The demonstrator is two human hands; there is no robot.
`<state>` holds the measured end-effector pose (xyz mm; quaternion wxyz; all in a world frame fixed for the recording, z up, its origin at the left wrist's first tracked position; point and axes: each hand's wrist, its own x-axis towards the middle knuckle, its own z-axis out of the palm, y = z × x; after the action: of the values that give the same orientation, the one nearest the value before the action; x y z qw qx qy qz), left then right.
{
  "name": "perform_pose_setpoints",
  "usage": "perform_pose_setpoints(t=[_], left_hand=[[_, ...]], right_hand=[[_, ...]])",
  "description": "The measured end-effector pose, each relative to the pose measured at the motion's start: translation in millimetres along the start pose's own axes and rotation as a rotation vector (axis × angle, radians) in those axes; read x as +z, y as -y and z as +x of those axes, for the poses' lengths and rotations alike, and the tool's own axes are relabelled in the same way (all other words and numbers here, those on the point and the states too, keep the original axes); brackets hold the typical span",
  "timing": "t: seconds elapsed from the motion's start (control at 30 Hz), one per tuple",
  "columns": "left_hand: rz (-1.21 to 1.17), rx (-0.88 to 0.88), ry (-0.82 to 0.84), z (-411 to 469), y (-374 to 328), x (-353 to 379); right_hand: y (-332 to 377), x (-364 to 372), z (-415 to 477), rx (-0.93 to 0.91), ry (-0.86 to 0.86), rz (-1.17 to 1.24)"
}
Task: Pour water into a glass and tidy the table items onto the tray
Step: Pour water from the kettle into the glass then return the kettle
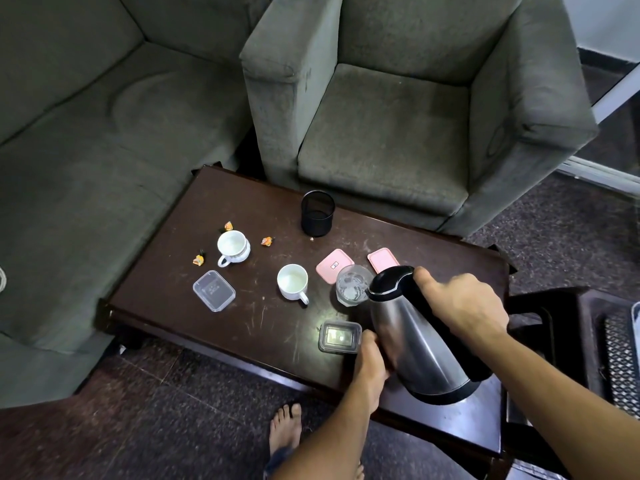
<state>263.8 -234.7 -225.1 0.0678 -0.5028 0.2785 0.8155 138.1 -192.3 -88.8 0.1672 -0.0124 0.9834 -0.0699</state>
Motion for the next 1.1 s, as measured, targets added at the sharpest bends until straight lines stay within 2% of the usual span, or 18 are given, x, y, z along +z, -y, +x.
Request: perform_pose_setpoints(t=[1.1], left_hand=[[-0.011,-0.029,0.015,-1.4,1.3,-0.7]], right_hand=[[2.4,3.8,1.9,0.009,-0.009,-0.020]])
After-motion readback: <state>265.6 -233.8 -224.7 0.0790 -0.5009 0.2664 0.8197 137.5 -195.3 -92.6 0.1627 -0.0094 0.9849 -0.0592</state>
